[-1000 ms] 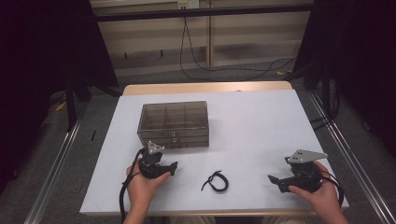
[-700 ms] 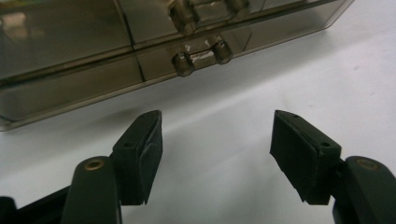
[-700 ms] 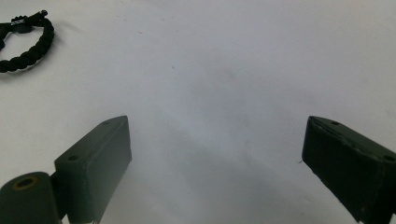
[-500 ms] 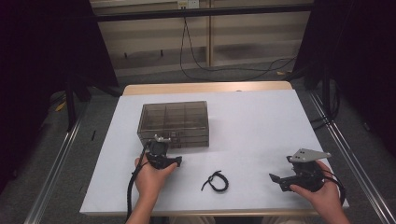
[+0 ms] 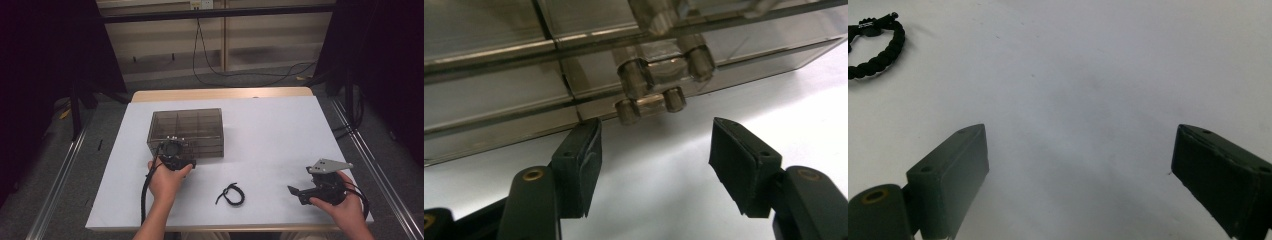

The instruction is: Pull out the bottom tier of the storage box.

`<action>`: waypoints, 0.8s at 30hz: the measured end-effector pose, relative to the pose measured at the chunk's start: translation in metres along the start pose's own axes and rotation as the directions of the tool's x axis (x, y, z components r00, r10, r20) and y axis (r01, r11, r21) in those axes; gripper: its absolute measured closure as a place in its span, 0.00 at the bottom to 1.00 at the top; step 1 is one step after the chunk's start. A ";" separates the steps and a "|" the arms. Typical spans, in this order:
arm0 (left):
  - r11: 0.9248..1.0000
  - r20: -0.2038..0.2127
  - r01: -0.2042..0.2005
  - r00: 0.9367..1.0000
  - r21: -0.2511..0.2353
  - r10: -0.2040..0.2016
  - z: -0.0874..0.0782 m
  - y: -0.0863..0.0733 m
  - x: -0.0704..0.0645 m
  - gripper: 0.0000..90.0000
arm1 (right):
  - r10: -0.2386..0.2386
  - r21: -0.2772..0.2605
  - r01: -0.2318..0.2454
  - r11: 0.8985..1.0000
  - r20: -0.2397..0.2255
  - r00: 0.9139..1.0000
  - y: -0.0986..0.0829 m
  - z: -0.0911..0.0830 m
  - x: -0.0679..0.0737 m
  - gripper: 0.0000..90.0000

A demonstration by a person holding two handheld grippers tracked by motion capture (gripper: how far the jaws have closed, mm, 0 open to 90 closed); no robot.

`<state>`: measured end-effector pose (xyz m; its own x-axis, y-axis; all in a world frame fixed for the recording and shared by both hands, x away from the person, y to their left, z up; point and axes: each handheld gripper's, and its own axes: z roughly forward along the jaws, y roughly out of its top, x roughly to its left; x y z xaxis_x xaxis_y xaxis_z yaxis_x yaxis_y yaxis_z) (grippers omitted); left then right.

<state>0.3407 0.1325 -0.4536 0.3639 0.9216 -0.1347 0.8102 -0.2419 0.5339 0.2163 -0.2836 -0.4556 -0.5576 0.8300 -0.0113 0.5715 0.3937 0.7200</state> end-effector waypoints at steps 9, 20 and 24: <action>0.999 -0.014 0.031 0.999 0.034 -0.030 0.008 0.006 -0.005 0.43 | 0.005 -0.010 -0.005 1.000 0.006 1.000 0.001 -0.001 -0.001 0.09; 0.995 -0.050 0.068 0.997 0.069 -0.065 0.012 0.011 -0.012 0.51 | 0.010 -0.011 -0.010 1.000 0.021 1.000 0.002 0.000 -0.002 0.09; 0.993 -0.063 0.095 0.994 0.077 -0.090 0.011 0.013 -0.011 0.55 | 0.009 -0.013 -0.009 1.000 0.023 1.000 0.002 0.000 -0.002 0.09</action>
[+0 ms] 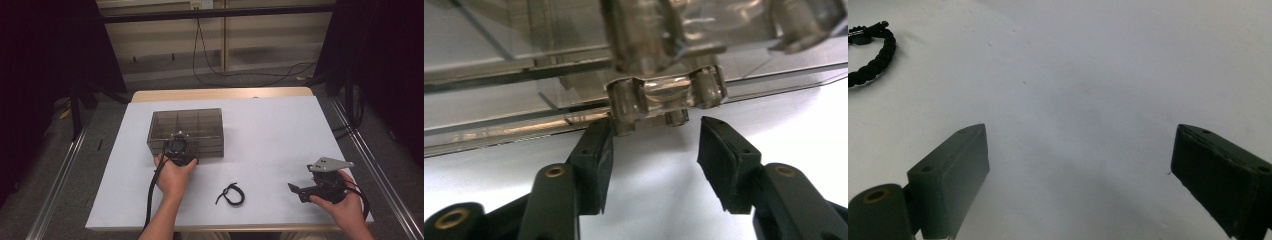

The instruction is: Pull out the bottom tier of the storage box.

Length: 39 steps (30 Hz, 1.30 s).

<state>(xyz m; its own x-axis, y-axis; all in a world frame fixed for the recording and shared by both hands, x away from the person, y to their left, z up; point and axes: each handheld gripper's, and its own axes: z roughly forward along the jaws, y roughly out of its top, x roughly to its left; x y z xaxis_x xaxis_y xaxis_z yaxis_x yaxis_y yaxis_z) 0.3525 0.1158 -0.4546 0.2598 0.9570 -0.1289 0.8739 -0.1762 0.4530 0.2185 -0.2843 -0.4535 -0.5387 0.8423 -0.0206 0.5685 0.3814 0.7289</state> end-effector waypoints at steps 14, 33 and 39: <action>0.999 -0.027 0.038 0.999 0.018 -0.037 0.000 0.003 -0.001 0.63 | 0.001 -0.001 -0.001 1.000 0.010 1.000 0.000 0.000 -0.001 0.09; 0.999 -0.026 0.017 1.000 0.037 -0.016 -0.006 -0.005 -0.005 0.63 | 0.003 -0.003 -0.003 1.000 0.006 1.000 0.000 0.000 -0.002 0.09; 0.999 -0.023 0.003 1.000 0.038 -0.002 -0.010 -0.011 -0.006 0.63 | -0.003 -0.004 0.003 1.000 0.010 1.000 0.001 0.000 -0.001 0.09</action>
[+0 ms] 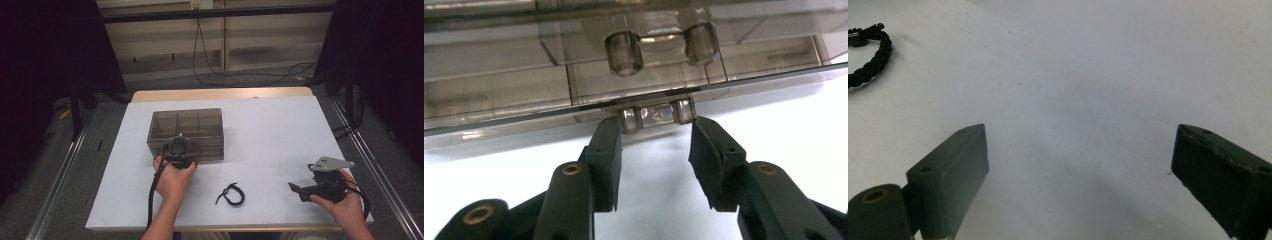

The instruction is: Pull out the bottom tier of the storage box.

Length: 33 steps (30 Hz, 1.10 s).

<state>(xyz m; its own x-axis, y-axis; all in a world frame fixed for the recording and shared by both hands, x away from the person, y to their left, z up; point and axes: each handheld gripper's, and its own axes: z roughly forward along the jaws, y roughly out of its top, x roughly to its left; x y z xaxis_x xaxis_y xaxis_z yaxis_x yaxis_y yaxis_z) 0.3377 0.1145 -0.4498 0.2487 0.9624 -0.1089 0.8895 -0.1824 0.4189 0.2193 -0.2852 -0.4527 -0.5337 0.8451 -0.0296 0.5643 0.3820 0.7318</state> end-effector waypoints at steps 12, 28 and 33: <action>0.998 0.043 -0.030 0.999 -0.057 0.033 -0.009 -0.012 0.008 0.60 | -0.007 0.002 0.007 1.000 -0.002 1.000 0.000 0.000 0.002 0.09; 0.949 0.112 -0.189 0.968 -0.251 0.222 -0.032 -0.034 0.030 0.38 | 0.026 -0.018 -0.026 0.999 -0.018 0.999 0.005 0.004 0.008 0.09; 0.936 0.109 -0.199 0.965 -0.289 0.239 -0.036 -0.039 0.042 0.35 | 0.008 -0.010 -0.008 1.000 -0.026 1.000 0.011 0.012 0.017 0.09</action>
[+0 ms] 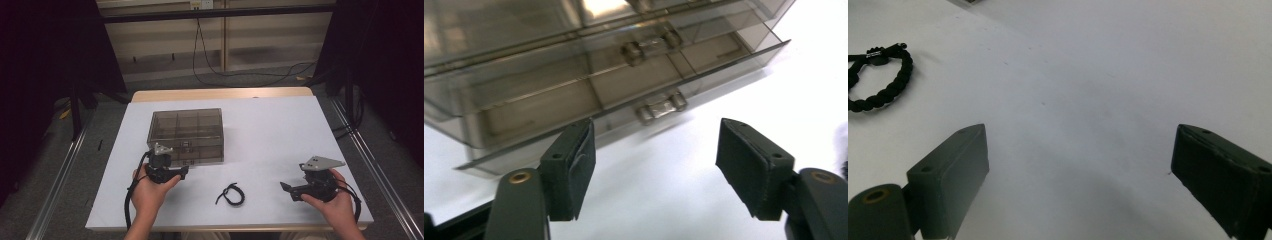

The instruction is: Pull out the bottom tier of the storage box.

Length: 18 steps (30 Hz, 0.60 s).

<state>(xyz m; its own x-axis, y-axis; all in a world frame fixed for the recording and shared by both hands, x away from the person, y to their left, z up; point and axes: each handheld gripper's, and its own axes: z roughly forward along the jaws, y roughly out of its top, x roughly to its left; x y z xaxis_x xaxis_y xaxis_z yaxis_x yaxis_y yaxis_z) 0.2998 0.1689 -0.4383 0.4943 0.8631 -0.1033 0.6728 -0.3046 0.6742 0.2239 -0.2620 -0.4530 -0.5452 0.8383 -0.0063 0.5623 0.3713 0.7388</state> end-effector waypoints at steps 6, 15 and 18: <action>0.998 0.019 -0.010 1.000 -0.055 0.011 -0.004 -0.012 0.010 0.32 | 0.001 -0.001 -0.001 1.000 -0.021 1.000 0.008 0.010 0.010 0.10; 0.996 0.021 -0.018 1.000 -0.089 0.019 -0.009 -0.015 0.013 0.29 | 0.034 -0.047 -0.036 0.998 -0.038 0.999 0.024 0.025 0.021 0.15; 0.996 0.024 -0.009 1.000 -0.094 0.011 -0.010 -0.016 0.016 0.29 | 0.037 -0.047 -0.039 0.998 -0.046 0.998 0.027 0.033 0.025 0.18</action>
<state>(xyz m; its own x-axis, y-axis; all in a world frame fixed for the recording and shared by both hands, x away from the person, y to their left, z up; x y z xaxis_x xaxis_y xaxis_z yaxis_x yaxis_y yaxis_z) 0.2906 0.1915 -0.4434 0.5148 0.8498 -0.1133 0.6137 -0.2730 0.7409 0.2460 -0.2177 -0.4553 -0.5522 0.8321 0.0524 0.5533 0.3187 0.7696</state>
